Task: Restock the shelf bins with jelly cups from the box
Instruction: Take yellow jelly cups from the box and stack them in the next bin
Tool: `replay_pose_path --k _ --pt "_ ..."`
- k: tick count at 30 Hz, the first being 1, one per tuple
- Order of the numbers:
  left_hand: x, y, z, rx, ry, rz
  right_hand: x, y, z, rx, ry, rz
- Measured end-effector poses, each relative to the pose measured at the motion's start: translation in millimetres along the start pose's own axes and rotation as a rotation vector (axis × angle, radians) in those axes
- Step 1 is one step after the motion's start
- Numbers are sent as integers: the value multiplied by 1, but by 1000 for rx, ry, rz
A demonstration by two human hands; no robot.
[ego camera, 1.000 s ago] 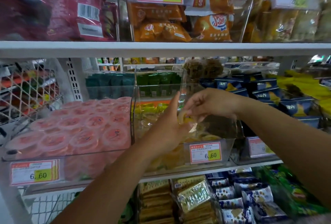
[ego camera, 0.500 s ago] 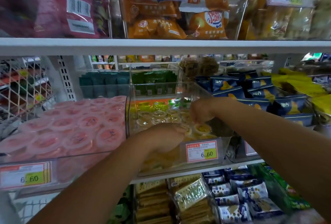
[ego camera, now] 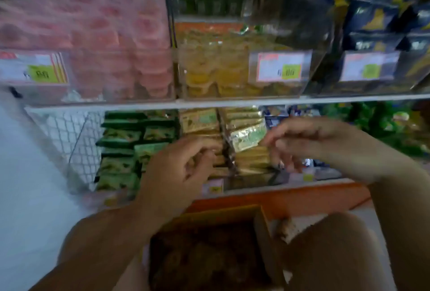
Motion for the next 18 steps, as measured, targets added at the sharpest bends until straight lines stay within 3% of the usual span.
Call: replay_pose_path --k 1,3,7,11,14,18 --pt "-22 -32 -30 189 -126 3 -29 37 0 -125 -145 24" --pt "-65 -92 -93 428 -332 63 -85 124 7 -367 -249 86" --pt "-115 -182 -201 815 -487 70 -184 279 5 -746 -57 315" --pt "-140 -223 -266 998 -616 48 -248 367 -36 -1079 11 428" --pt "-151 -245 -296 1070 -715 46 -277 401 -38 -1136 -33 357" --pt "-157 -273 -318 1183 -729 87 -297 412 -5 -1059 -81 334"
Point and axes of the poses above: each hand's wrist, its own z-axis towards the middle knuckle, its own x-axis out of the back of the hand, y = z × x, the point moved 6 cm from there along z, towards the middle knuckle, and after that the axes turned 3 degrees about y, right-handed, at the moved point
